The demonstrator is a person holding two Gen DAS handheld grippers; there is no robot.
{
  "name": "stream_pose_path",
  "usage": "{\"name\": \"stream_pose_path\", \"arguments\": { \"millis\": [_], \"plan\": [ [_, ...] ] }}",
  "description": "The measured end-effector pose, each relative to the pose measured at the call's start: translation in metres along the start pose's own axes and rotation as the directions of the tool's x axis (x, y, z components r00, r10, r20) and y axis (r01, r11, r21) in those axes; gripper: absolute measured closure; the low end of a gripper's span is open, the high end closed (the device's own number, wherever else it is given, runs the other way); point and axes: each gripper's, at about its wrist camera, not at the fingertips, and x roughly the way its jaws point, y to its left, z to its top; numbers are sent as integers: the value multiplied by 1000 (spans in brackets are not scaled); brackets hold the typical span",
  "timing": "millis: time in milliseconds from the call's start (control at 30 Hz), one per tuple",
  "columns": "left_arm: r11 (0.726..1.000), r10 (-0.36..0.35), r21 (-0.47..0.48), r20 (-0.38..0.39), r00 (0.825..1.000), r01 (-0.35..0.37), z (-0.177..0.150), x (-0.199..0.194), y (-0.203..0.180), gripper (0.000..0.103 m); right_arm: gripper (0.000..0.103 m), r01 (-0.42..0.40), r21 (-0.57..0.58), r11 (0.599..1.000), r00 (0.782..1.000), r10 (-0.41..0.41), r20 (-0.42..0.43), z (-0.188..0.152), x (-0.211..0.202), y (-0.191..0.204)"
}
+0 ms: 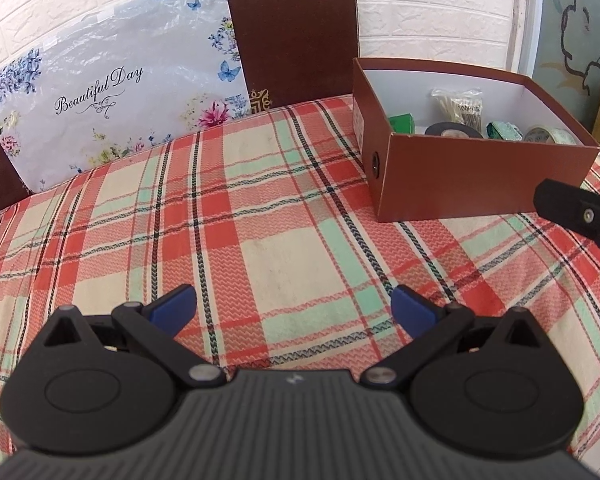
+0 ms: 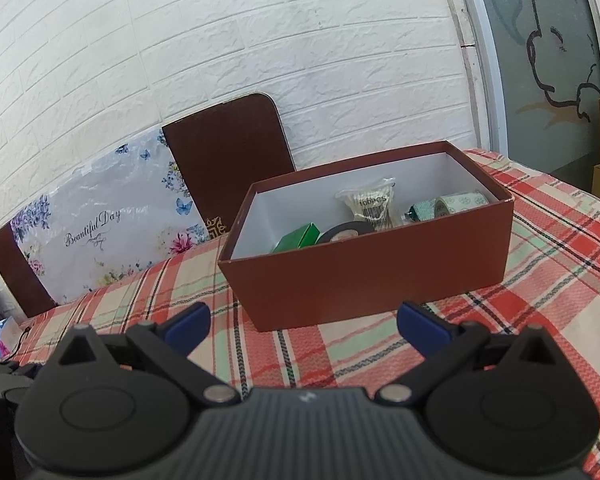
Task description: Organize objects
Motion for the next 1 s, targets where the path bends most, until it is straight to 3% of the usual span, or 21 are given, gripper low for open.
{"name": "stream_pose_path", "arguments": {
  "millis": [633,1000],
  "plan": [
    [997,40,-62,51,998,-37,4,-11,11,0,0,2,-2,1000,1000,-2,7,2,-1,0],
    [995,27,-95,21,999,-25,3,-7,19,0,0,-2,-1,1000,1000,2,5,1,-1,-1]
  ]
}}
